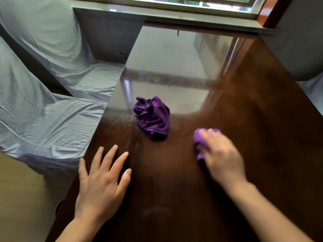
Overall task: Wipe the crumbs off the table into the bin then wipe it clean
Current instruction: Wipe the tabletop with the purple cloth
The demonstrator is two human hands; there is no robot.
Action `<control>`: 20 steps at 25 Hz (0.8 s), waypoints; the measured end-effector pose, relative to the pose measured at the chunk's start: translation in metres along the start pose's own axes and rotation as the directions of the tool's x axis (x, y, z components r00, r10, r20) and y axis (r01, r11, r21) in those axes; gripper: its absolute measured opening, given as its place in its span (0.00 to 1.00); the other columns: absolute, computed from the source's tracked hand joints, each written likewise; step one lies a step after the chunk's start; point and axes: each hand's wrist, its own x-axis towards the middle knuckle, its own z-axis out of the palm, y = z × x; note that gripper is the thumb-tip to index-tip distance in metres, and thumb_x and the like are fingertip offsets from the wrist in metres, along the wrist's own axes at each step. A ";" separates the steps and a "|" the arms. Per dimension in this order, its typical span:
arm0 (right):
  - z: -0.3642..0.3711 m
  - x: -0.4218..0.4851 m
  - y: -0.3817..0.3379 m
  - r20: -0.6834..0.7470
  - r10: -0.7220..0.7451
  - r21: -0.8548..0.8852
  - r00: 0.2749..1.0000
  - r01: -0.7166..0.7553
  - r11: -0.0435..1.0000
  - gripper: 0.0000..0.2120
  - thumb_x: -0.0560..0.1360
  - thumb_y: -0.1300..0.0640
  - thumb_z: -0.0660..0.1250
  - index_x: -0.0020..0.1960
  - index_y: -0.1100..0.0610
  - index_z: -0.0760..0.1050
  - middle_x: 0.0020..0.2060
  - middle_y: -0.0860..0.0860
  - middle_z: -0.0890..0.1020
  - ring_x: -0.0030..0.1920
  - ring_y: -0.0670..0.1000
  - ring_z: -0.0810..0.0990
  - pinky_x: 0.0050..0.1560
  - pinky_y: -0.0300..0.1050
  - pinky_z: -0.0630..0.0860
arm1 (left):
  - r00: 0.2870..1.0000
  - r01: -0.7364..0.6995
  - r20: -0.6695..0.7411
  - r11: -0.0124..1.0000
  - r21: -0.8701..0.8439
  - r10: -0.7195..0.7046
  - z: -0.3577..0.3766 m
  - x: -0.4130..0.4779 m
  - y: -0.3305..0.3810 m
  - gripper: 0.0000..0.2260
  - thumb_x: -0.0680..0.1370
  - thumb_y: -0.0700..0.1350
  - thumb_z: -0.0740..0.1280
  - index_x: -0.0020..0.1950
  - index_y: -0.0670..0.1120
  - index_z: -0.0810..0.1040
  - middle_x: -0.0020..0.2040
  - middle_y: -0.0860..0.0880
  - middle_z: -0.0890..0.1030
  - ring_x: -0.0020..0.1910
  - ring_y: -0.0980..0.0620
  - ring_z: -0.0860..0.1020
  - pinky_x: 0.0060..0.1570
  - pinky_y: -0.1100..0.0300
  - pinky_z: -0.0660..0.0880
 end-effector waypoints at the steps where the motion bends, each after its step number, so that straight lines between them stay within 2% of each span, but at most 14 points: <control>1: -0.003 0.023 0.025 -0.005 0.145 -0.024 0.989 -0.145 0.989 0.21 0.75 0.54 0.70 0.68 0.55 0.75 0.65 0.60 0.78 0.67 0.62 0.75 0.69 0.54 0.70 | 1.000 -0.007 0.006 1.000 0.026 0.007 0.001 0.000 0.001 0.28 0.75 0.64 0.46 0.73 0.59 0.65 0.78 0.54 0.61 0.79 0.49 0.50 0.74 0.34 0.45; 2: -0.004 0.041 0.041 0.012 0.238 -0.029 0.971 -0.238 0.971 0.21 0.76 0.53 0.69 0.68 0.56 0.74 0.65 0.61 0.78 0.68 0.62 0.73 0.70 0.54 0.68 | 1.000 -0.012 0.013 0.999 0.047 0.011 0.002 0.000 0.002 0.28 0.75 0.64 0.47 0.73 0.59 0.64 0.78 0.54 0.60 0.79 0.48 0.50 0.73 0.34 0.45; 3: -0.005 0.052 0.047 0.044 0.266 -0.019 0.963 -0.265 0.964 0.21 0.77 0.52 0.68 0.69 0.55 0.74 0.65 0.60 0.78 0.68 0.62 0.73 0.70 0.53 0.67 | 1.000 -0.012 0.017 0.998 0.062 0.011 0.004 0.000 0.003 0.28 0.75 0.65 0.47 0.73 0.59 0.63 0.78 0.54 0.60 0.78 0.47 0.50 0.73 0.34 0.45; 5: -0.013 0.042 0.040 0.057 0.246 0.007 0.968 -0.246 0.969 0.21 0.76 0.52 0.69 0.68 0.54 0.75 0.65 0.58 0.79 0.67 0.61 0.74 0.67 0.53 0.70 | 1.000 -0.005 0.019 0.997 0.073 0.004 0.005 0.000 0.001 0.28 0.75 0.65 0.47 0.73 0.59 0.63 0.78 0.53 0.60 0.78 0.47 0.51 0.73 0.33 0.46; 7: -0.020 -0.012 0.018 0.035 0.185 0.019 0.982 -0.185 0.982 0.22 0.73 0.55 0.72 0.67 0.52 0.76 0.64 0.56 0.80 0.65 0.61 0.76 0.65 0.54 0.73 | 1.000 -0.003 0.024 0.996 0.086 0.001 0.006 0.000 0.000 0.28 0.75 0.64 0.47 0.73 0.59 0.63 0.78 0.53 0.61 0.78 0.47 0.51 0.73 0.32 0.47; 9: -0.027 -0.083 -0.023 0.060 0.016 0.069 0.998 -0.020 0.997 0.24 0.72 0.54 0.71 0.68 0.48 0.75 0.67 0.53 0.78 0.68 0.60 0.75 0.67 0.55 0.73 | 1.000 -0.002 0.029 0.994 0.106 -0.001 0.005 0.000 0.002 0.28 0.75 0.64 0.47 0.73 0.58 0.63 0.78 0.52 0.61 0.78 0.46 0.52 0.72 0.31 0.48; 10: -0.030 -0.113 -0.038 0.080 -0.132 0.097 0.988 0.124 0.987 0.24 0.72 0.53 0.70 0.68 0.46 0.74 0.68 0.51 0.77 0.69 0.59 0.74 0.67 0.54 0.72 | 1.000 -0.002 0.030 0.994 0.113 -0.002 0.005 0.000 0.003 0.28 0.75 0.64 0.47 0.73 0.58 0.63 0.78 0.52 0.61 0.78 0.46 0.52 0.72 0.31 0.48; 12: -0.039 -0.136 -0.038 0.105 -0.350 0.113 0.931 0.339 0.934 0.23 0.74 0.52 0.69 0.69 0.45 0.73 0.69 0.51 0.76 0.70 0.58 0.73 0.67 0.54 0.73 | 1.000 -0.003 0.024 0.994 0.108 0.001 0.006 -0.001 0.003 0.27 0.75 0.63 0.48 0.73 0.58 0.63 0.78 0.52 0.61 0.78 0.46 0.51 0.72 0.32 0.48; 13: -0.045 -0.132 -0.030 0.120 -0.353 0.098 0.928 0.343 0.934 0.22 0.75 0.51 0.68 0.69 0.47 0.74 0.68 0.52 0.76 0.69 0.58 0.74 0.65 0.54 0.74 | 1.000 -0.005 0.015 0.995 0.096 0.004 0.006 0.000 0.003 0.27 0.76 0.62 0.48 0.73 0.58 0.64 0.78 0.52 0.61 0.78 0.46 0.52 0.72 0.32 0.47; 14: -0.050 -0.125 -0.021 0.127 -0.263 0.072 0.956 0.255 0.964 0.22 0.75 0.50 0.68 0.68 0.49 0.75 0.68 0.53 0.77 0.69 0.58 0.74 0.63 0.55 0.76 | 1.000 -0.004 0.004 0.997 0.080 0.004 0.007 -0.001 0.002 0.26 0.75 0.62 0.49 0.73 0.58 0.65 0.77 0.51 0.62 0.78 0.47 0.52 0.73 0.33 0.47; 16: -0.051 -0.112 -0.029 0.071 0.016 0.091 0.997 -0.023 0.996 0.21 0.73 0.49 0.68 0.66 0.51 0.77 0.66 0.53 0.78 0.68 0.60 0.75 0.62 0.57 0.76 | 1.000 0.015 -0.024 0.999 0.030 -0.015 0.004 -0.001 0.003 0.26 0.75 0.61 0.50 0.71 0.57 0.69 0.76 0.50 0.65 0.78 0.47 0.55 0.73 0.32 0.47; 17: -0.042 -0.111 -0.049 0.042 0.049 0.100 0.998 -0.053 0.994 0.21 0.72 0.51 0.69 0.65 0.51 0.78 0.66 0.53 0.79 0.67 0.60 0.75 0.62 0.58 0.76 | 0.998 0.038 -0.042 0.999 -0.001 -0.038 0.002 -0.002 0.004 0.26 0.74 0.60 0.50 0.69 0.57 0.71 0.75 0.50 0.67 0.77 0.47 0.57 0.72 0.32 0.46; 18: -0.027 -0.114 -0.078 0.039 -0.017 0.104 0.999 0.013 0.995 0.20 0.73 0.53 0.69 0.64 0.50 0.79 0.65 0.54 0.79 0.67 0.61 0.76 0.63 0.57 0.76 | 0.995 0.070 -0.066 0.997 -0.035 -0.072 -0.001 -0.004 0.004 0.25 0.74 0.59 0.51 0.68 0.56 0.73 0.74 0.50 0.68 0.77 0.47 0.58 0.72 0.32 0.46; 20: 0.002 -0.114 -0.133 0.064 -0.292 0.175 0.954 0.277 0.945 0.15 0.76 0.54 0.67 0.63 0.48 0.78 0.64 0.54 0.80 0.66 0.60 0.76 0.64 0.56 0.74 | 0.981 0.142 -0.116 0.982 -0.126 -0.157 -0.005 -0.004 0.003 0.25 0.74 0.58 0.51 0.65 0.55 0.76 0.73 0.49 0.70 0.76 0.46 0.60 0.72 0.32 0.47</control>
